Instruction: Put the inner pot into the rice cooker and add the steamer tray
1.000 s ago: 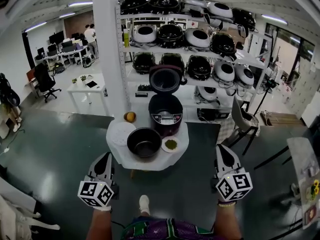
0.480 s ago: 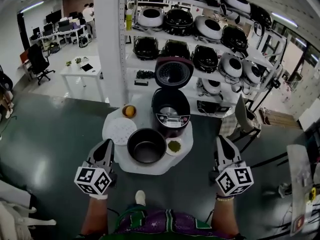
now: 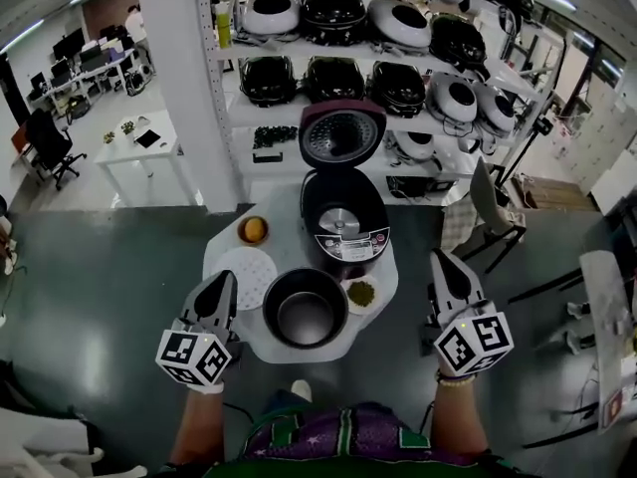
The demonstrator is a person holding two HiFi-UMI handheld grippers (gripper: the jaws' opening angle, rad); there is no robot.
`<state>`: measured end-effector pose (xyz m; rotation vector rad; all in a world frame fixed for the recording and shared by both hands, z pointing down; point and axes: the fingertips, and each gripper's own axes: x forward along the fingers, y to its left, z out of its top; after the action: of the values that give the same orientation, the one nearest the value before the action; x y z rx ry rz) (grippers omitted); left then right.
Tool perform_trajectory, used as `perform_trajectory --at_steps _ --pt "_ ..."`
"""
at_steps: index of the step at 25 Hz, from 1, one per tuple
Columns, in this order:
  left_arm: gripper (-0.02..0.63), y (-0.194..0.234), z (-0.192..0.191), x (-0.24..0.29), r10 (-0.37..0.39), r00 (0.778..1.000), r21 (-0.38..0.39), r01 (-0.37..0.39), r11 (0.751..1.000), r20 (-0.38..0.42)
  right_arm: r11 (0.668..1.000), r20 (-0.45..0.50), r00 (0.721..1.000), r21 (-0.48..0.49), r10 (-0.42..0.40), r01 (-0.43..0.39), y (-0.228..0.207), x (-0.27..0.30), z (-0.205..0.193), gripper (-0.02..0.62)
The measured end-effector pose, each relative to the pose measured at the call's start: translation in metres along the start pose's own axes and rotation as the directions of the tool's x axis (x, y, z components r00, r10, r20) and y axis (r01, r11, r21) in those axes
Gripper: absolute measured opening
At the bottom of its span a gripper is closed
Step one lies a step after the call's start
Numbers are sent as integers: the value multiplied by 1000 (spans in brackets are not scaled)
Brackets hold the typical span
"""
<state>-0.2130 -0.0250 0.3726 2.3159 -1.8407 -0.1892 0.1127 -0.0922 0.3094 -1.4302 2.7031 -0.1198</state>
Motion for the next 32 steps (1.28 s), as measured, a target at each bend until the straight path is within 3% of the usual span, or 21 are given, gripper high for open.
perform_trajectory --at_steps 7,9,12,14,21,28,32 --pt "44 3 -3 35 -46 999 20 47 999 -13 1000 -18 1000 1 -1 1 -13 19 -12 6" --pt "141 -7 -7 41 -88 996 48 90 995 -35 1000 -24 1000 -2 5 -5 -17 21 -12 6" --pt "361 -22 -14 47 -151 988 102 155 983 -44 1000 -26 1000 -8 17 -18 -25 24 -10 6" --pt "401 -20 -24 53 -153 986 133 160 978 -61 999 -25 999 -9 32 -32 -25 29 -10 6" --pt "423 3 -89 71 -117 971 124 145 982 -210 998 -48 997 -25 52 -53 -20 43 -19 6" --pt "423 21 -158 91 -134 931 39 157 987 -340 1000 -95 995 -7 11 -12 -28 50 -46 6" --pt "423 28 -192 104 -144 899 34 174 984 -414 1000 -113 993 5 -15 16 -32 54 -56 6"
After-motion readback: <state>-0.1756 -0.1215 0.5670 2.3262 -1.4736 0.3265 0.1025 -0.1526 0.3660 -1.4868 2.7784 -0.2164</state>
